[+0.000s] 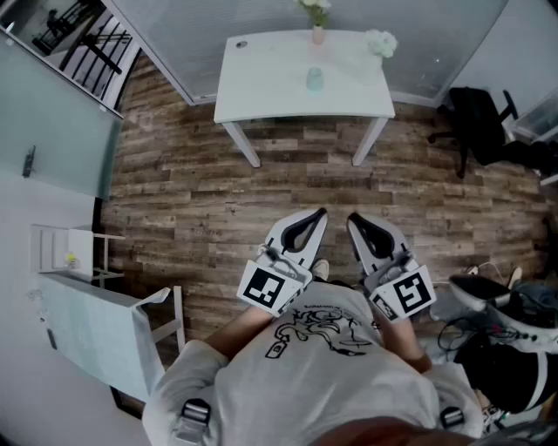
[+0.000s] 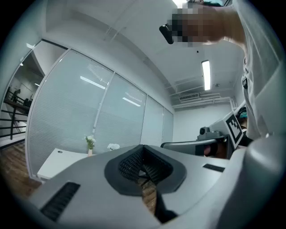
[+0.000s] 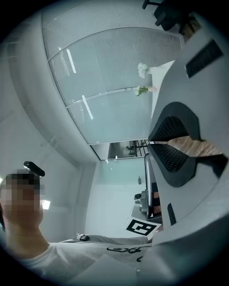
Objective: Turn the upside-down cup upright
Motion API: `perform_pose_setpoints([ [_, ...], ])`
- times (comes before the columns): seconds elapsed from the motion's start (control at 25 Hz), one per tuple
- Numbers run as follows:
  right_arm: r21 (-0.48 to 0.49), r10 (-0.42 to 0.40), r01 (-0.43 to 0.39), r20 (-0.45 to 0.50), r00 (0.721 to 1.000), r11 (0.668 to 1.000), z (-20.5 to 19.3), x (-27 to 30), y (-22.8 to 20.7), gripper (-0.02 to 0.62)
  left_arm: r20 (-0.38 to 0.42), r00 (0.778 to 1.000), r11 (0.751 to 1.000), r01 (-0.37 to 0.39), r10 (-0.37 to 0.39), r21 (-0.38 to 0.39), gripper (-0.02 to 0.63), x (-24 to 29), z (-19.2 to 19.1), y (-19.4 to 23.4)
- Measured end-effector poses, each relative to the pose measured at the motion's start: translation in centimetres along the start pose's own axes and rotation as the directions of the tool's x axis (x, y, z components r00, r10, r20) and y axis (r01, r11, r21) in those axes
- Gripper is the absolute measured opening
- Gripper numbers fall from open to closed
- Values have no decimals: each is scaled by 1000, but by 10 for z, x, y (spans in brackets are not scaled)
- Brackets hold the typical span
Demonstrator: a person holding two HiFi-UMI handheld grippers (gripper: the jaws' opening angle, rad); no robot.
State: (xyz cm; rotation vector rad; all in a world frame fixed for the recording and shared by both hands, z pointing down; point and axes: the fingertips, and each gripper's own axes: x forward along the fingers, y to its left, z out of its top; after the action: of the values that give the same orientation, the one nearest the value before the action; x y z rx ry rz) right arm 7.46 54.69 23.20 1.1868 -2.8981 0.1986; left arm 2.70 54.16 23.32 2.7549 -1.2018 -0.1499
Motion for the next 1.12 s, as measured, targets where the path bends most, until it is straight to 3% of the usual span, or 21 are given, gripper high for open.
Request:
perform_pose_setpoints([
  [0.52,-16,3,-2,40,999,1000,7,-9,-18,48,3,1000,1000,-27,27,-3,3,18,-5,-6],
  [1.12,13,5,-5,14,1000,1000,-2,4,-40,48,-9,1000,1000,-27,27,-14,3,40,-13,4],
])
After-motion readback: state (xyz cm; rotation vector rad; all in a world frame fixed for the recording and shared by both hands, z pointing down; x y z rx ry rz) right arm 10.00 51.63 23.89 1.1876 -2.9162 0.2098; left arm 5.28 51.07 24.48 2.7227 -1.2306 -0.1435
